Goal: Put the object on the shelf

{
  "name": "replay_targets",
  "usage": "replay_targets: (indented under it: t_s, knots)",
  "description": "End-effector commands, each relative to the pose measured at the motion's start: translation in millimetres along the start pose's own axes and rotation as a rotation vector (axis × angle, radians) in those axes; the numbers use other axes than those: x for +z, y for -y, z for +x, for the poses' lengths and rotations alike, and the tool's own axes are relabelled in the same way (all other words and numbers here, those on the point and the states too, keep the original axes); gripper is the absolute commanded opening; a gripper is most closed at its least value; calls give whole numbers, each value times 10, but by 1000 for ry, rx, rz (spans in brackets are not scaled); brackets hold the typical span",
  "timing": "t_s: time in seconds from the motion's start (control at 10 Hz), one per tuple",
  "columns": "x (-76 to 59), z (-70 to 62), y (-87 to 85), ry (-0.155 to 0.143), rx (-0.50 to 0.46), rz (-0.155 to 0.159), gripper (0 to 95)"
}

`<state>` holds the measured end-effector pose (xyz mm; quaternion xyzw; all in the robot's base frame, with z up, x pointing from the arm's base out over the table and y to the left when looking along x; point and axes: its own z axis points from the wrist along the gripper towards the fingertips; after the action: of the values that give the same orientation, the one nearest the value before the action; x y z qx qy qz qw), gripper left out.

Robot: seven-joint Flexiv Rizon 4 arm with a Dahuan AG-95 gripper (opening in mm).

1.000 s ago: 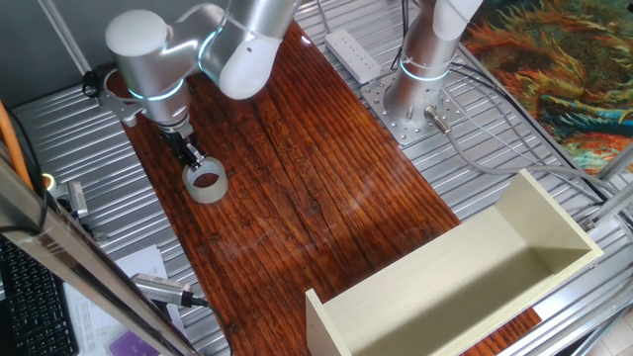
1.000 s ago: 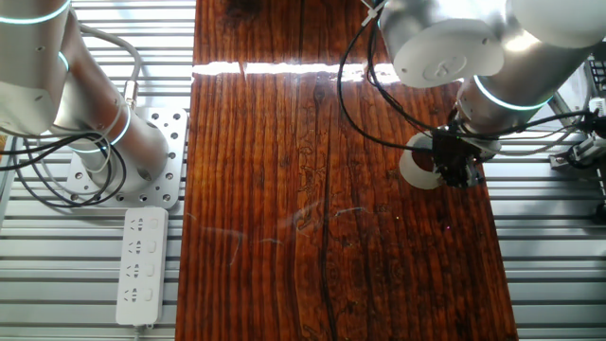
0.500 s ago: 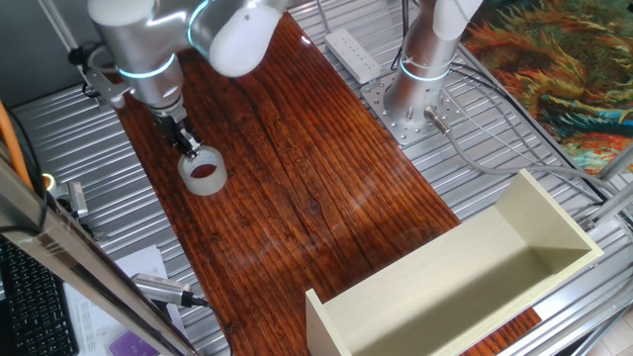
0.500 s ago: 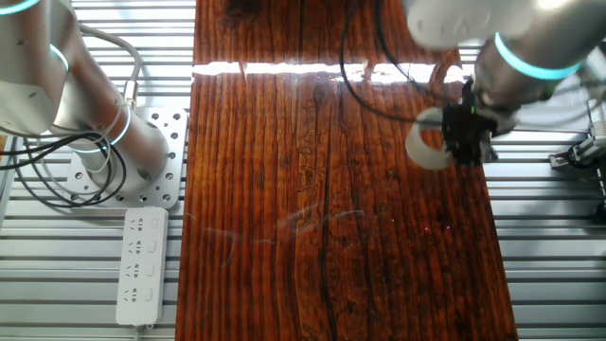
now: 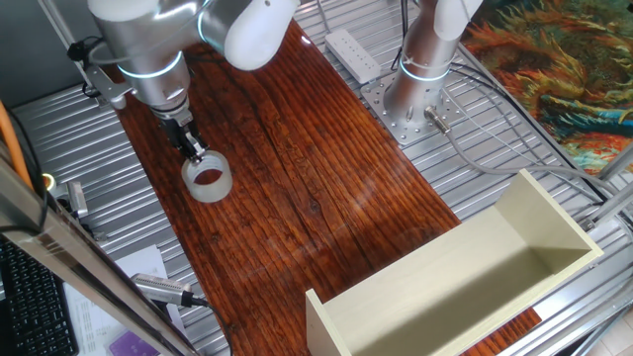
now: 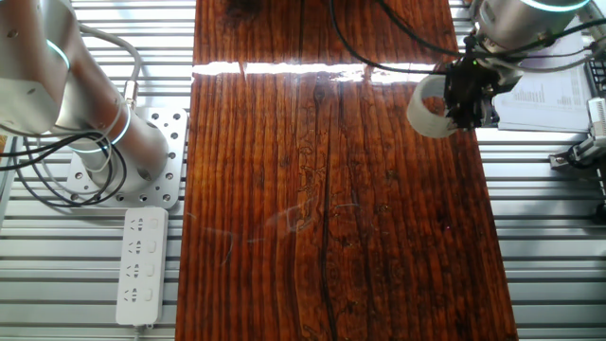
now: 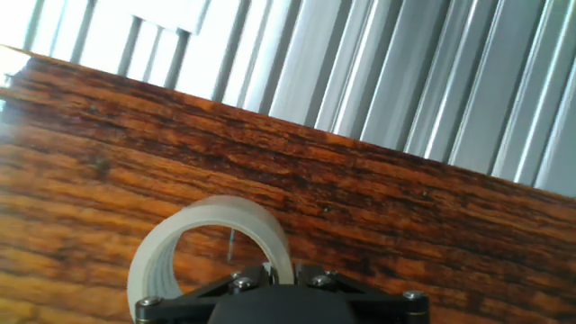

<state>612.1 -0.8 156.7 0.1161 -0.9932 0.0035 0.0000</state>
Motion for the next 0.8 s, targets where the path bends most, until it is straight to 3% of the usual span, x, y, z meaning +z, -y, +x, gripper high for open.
replay_targets:
  t_s: [0.1,0.6,0.8]
  knots:
    - [-10,0,-3,-6,26,14,0]
    - [-10,0,-3,31,-57,6,0]
    - [-10,0,-3,38,-51,-16,0]
